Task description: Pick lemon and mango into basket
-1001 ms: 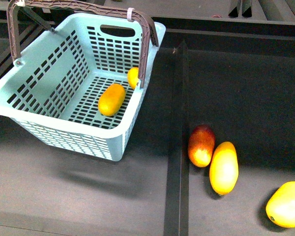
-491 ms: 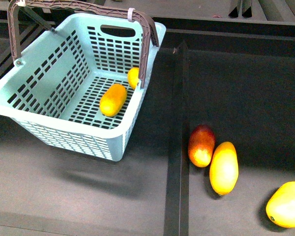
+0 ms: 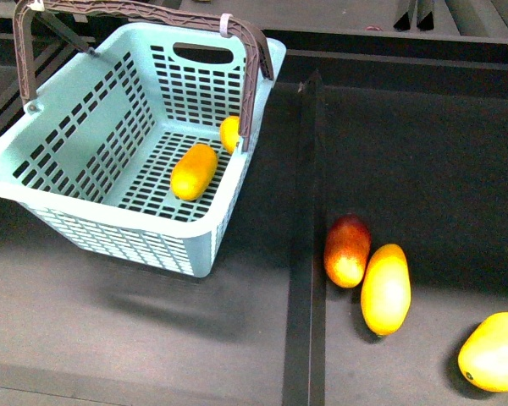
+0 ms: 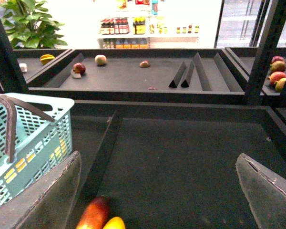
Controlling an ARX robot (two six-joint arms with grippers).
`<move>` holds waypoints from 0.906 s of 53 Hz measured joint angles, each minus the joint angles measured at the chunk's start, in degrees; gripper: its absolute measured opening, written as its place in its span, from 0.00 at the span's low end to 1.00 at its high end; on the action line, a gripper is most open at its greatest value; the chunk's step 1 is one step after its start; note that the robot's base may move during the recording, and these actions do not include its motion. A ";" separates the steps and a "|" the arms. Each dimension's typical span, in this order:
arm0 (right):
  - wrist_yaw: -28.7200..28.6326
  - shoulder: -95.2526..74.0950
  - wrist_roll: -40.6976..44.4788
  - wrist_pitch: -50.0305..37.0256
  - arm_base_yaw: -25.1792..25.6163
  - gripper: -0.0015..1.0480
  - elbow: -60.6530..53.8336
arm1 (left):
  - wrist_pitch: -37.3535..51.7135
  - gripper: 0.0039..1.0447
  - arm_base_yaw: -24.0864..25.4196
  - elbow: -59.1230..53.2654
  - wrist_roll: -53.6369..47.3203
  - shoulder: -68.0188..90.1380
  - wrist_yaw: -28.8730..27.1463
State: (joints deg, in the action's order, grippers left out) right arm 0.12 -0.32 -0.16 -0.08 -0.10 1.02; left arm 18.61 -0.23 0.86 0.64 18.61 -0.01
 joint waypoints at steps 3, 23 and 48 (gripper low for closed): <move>0.00 0.00 0.00 0.00 0.00 0.92 0.00 | -1.84 0.03 0.00 0.00 0.00 -1.90 0.00; 0.00 0.00 0.00 0.00 0.00 0.92 0.00 | -18.21 0.03 0.02 0.02 -0.02 -17.66 0.02; 0.02 0.00 0.00 0.00 0.00 0.92 0.00 | -18.45 0.03 0.02 0.02 -0.02 -18.25 0.00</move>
State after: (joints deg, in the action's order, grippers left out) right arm 0.14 -0.32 -0.16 -0.08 -0.10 1.02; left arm 0.16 -0.21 0.89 0.62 0.36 -0.01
